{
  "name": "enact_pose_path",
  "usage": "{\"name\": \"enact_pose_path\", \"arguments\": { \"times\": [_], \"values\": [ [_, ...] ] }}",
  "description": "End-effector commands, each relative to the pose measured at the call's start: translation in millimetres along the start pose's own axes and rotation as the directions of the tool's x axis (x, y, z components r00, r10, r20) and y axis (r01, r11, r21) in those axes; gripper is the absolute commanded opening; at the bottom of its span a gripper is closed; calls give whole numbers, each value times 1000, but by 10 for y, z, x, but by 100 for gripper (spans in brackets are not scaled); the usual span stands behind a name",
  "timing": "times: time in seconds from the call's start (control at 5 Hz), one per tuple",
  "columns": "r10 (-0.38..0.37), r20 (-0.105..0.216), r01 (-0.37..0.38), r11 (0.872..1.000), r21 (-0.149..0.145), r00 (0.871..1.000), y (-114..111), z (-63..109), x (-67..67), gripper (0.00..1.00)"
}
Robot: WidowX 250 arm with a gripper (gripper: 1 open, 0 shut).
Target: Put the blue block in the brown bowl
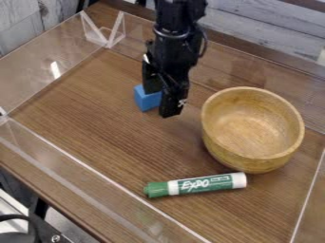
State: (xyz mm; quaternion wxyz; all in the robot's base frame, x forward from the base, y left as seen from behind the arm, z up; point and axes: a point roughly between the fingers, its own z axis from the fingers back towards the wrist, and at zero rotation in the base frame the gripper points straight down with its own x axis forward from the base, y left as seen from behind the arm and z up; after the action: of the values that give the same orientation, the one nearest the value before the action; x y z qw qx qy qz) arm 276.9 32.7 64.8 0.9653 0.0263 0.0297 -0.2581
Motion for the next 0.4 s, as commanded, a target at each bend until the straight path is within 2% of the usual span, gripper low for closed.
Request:
{"name": "enact_pose_path", "arguments": {
  "times": [0.0,0.2],
  "values": [
    [-9,49,7,999,44,999,115,61,42,100],
    [-17,65,13,998,53,998,146,19,50,100]
  ]
}}
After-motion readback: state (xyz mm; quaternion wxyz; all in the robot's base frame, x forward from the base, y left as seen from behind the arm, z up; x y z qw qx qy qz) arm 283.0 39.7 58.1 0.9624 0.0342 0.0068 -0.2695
